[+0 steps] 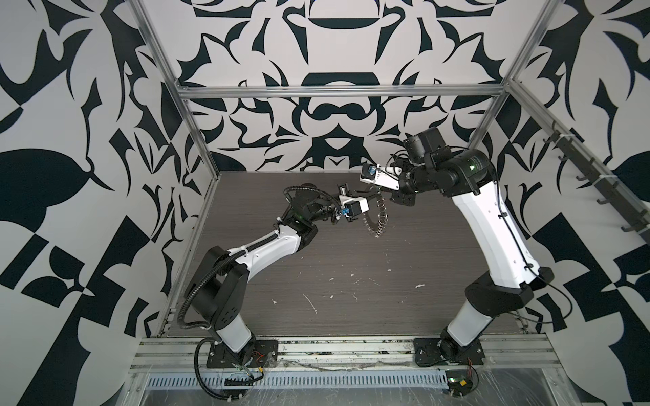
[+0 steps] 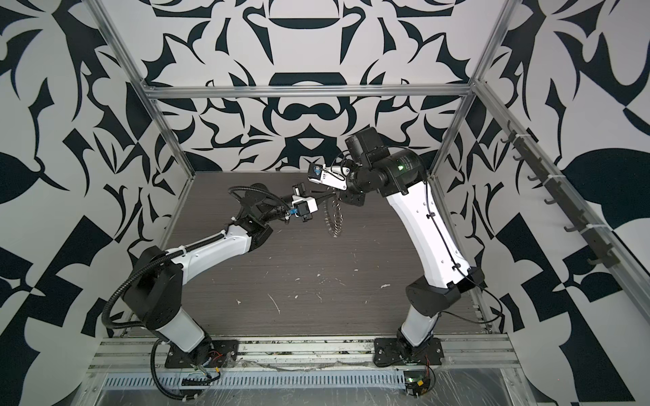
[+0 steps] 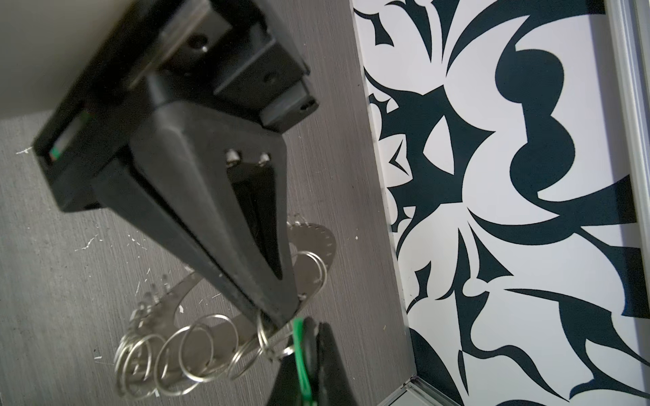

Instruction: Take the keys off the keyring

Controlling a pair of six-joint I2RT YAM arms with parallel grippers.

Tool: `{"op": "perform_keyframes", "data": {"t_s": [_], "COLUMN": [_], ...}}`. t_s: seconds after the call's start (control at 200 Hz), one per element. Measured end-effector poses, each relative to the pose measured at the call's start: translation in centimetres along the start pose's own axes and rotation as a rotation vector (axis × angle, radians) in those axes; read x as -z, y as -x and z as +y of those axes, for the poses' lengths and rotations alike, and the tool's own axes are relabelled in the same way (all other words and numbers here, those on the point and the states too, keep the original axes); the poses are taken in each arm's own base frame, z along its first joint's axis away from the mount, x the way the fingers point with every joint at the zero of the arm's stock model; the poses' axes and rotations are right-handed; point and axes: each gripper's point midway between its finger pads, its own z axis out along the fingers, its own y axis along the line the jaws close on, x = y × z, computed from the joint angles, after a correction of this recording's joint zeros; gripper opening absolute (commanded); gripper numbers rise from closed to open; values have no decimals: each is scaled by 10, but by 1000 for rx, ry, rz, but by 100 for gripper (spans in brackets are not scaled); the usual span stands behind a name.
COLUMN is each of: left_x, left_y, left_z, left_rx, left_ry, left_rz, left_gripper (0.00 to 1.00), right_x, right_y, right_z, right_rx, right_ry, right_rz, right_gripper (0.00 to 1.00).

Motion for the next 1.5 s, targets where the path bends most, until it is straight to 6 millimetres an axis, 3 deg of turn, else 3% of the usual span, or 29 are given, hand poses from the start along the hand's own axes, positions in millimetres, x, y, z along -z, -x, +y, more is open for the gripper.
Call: {"op": "perform_keyframes", "data": {"t_s": [0.37,0.98,1.3,1.5], "left_x": [-22,-16,-16,-24], "left_y": [-19,-23,-19,4], "left_z": [9,-1,0,-12], "left_rx": [-8,-8,-26,-41], "left_ry": [23,7,9,-27], "left_rz": [-51,-32,-38,-100], "left_gripper": [0,0,0,0], "right_x": [-6,-11,-11,-20], "right_y": [-17,-22,-16,13], "right_z": [-23,-24,-29,-30], "right_rx": [26,-7,-32,-34], "right_ry": [-64,-80,-106,-106], "right_rz": [88,108,87,-15], "right_gripper": [0,30,38,40]}}
